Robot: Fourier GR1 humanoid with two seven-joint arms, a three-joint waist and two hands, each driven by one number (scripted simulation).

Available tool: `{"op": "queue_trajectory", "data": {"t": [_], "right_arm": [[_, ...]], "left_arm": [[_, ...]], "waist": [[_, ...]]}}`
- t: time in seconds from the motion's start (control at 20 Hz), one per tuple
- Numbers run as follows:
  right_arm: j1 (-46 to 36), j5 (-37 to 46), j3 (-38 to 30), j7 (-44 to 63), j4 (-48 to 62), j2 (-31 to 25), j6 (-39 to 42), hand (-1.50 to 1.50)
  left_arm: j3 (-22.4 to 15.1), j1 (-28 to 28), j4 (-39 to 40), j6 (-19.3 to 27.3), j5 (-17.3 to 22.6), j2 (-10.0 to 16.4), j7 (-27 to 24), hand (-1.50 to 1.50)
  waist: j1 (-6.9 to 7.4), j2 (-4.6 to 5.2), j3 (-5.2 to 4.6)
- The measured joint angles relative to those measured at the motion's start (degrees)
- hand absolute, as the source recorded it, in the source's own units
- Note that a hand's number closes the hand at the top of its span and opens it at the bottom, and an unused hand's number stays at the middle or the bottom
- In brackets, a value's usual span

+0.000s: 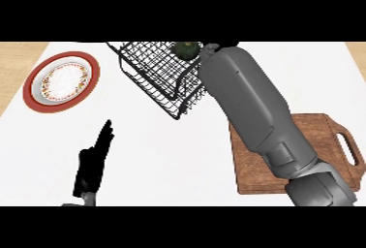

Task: Pick the squash from the cutting board and place it in the tiered basket

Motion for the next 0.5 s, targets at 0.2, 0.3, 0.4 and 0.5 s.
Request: {"op": "queue_trajectory", "data": {"t": [0.2,0.3,0.4,0.5], "right_arm": [[-0.7,5.5,-0.7,2.6,0.3,-0.3,-6.1,-1.5],[0.1,8.5,-1.3,5.0,-0.3,-1.0,-7.7,-1.5],[1.9,10.9,-2.1,7.1,-2.3,-1.9,-8.4,-1.5],[3.9,12.8,-2.8,9.3,-5.5,-2.8,-8.5,-1.5]], "left_arm": [[1.1,1.3,0.1,0.8,0.2,0.3,-0.2,0.0],[1.1,2.5,-0.5,1.4,0.1,0.0,-0.1,0.0],[1.7,3.9,-0.6,1.5,0.4,0.2,-0.7,0.0],[2.2,4.8,-0.8,1.7,0.8,0.2,-0.8,0.0]], "waist": [[-2.43,-0.85,-0.04],[-3.7,-1.36,-0.04],[-4.98,-1.81,-0.02],[-6.29,-2.27,0.02]]}}
